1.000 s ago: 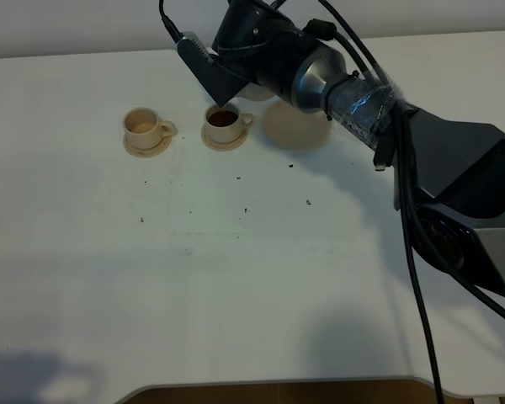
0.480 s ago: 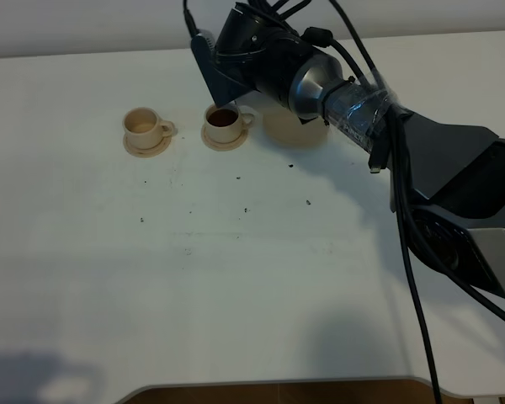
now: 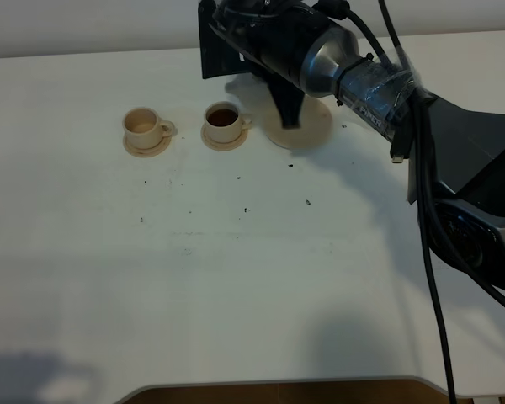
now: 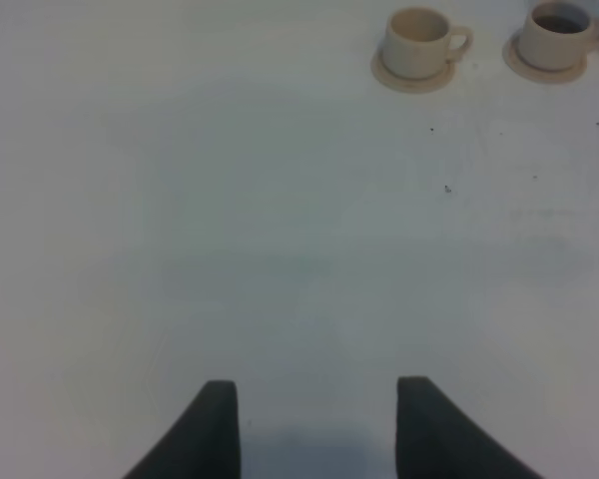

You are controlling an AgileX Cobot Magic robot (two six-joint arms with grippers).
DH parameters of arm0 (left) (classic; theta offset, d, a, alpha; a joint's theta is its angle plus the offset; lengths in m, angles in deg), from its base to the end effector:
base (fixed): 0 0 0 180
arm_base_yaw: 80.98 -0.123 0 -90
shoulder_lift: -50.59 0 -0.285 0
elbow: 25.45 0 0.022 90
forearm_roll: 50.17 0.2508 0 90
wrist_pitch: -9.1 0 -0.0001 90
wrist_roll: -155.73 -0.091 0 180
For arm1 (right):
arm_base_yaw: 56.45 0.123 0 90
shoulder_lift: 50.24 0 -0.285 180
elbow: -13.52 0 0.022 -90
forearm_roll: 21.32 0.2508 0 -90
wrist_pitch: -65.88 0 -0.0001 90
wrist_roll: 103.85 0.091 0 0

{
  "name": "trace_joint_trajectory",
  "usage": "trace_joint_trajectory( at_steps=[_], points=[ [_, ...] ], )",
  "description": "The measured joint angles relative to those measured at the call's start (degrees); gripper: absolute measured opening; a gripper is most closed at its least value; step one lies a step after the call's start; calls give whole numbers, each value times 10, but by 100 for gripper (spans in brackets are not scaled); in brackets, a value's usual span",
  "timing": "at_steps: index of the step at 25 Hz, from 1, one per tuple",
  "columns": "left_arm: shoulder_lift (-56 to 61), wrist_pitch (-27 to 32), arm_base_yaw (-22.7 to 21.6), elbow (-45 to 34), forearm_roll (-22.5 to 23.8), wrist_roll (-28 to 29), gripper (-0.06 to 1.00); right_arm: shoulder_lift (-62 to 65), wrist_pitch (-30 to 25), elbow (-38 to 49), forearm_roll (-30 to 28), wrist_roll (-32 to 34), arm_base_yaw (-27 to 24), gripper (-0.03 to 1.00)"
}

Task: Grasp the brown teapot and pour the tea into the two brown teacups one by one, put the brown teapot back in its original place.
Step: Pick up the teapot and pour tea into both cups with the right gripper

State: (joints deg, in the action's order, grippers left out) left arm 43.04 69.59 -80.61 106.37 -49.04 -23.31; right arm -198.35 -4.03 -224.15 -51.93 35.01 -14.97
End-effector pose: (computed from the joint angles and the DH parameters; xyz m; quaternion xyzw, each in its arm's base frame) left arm -0.0061 0.0016 0.2796 -0.0048 0.8490 0.0037 0.5283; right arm 0.4211 0.3142 0.2198 -0.6627 0.6828 -0.2592 0.1654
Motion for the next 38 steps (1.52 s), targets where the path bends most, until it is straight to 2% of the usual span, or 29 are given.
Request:
trace_joint_trajectory(
  at_steps=[14, 21, 29, 34, 38],
  points=[
    [0, 0, 0, 0, 0, 0, 37, 37, -2, 5, 167, 185, 0, 13],
    [0, 0, 0, 0, 0, 0, 37, 47, -4, 80, 239, 216, 0, 13],
    [0, 0, 0, 0, 0, 0, 37, 48, 4, 120, 259, 219, 0, 13],
    [0, 0, 0, 0, 0, 0, 37, 48, 9, 81, 258, 202, 1, 13],
    [0, 0, 0, 0, 0, 0, 37, 48, 36, 31, 219, 188, 11, 13]
  ],
)
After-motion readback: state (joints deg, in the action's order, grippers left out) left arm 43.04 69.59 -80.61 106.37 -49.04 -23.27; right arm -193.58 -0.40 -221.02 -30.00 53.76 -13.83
